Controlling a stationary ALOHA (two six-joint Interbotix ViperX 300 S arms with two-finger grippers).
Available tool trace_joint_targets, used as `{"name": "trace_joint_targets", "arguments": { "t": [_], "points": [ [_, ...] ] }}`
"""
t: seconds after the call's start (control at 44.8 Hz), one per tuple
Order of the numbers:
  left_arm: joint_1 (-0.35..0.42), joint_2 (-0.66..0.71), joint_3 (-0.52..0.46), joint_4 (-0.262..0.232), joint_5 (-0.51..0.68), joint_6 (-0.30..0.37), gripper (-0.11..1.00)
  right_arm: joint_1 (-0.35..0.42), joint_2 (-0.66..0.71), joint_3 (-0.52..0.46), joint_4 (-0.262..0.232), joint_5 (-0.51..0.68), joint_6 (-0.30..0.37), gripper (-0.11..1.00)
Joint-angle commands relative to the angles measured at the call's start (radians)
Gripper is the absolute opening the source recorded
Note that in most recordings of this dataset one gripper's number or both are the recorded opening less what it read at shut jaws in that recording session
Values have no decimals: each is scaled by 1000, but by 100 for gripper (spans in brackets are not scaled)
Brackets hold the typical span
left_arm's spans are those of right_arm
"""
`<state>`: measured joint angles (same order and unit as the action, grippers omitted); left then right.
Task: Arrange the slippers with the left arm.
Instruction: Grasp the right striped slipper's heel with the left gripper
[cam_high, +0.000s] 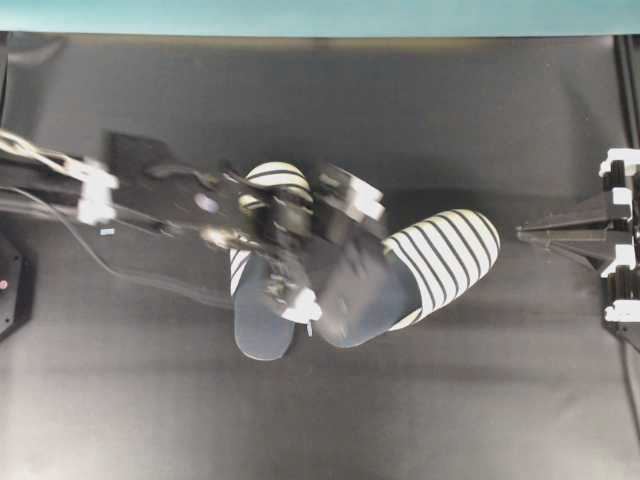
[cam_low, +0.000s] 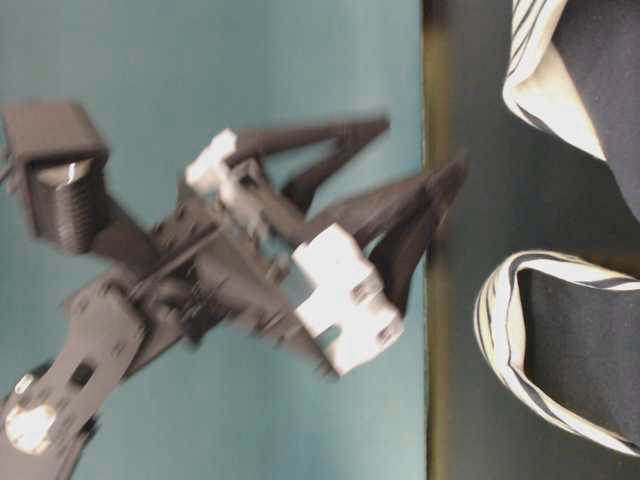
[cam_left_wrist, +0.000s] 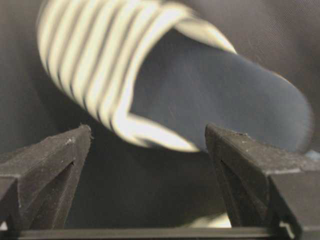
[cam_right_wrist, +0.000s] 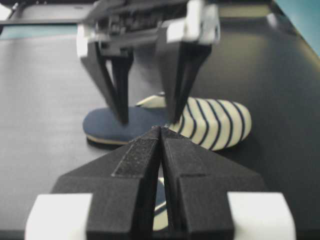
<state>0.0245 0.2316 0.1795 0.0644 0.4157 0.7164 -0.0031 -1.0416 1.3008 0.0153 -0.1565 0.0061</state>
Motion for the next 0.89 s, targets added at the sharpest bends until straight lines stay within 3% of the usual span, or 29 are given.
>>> {"name": "trace_joint_targets", "arguments": {
  "t": [0.0,0.156,0.379,0.603,0.669,0.759,0.87],
  "points": [
    [11,58,-63,3,-31,67,90,0,3,-6,2,-8,-5,0],
    [14,150,-137,3,-60,129,90,0,3,0,2,-8,-5,0],
    [26,268,-241,2,-77,133,89,0,2,12,2,-12,-5,0],
    [34,290,-258,2,-67,129,86,0,0,14,2,-12,-5,0],
    [34,290,-258,2,-57,121,80,0,0,14,2,-11,-5,0],
    [32,290,-258,0,-34,114,63,0,-2,14,2,-11,-5,0],
    [21,287,-268,0,-3,71,28,0,-6,14,2,-12,-5,0]
  ]
}}
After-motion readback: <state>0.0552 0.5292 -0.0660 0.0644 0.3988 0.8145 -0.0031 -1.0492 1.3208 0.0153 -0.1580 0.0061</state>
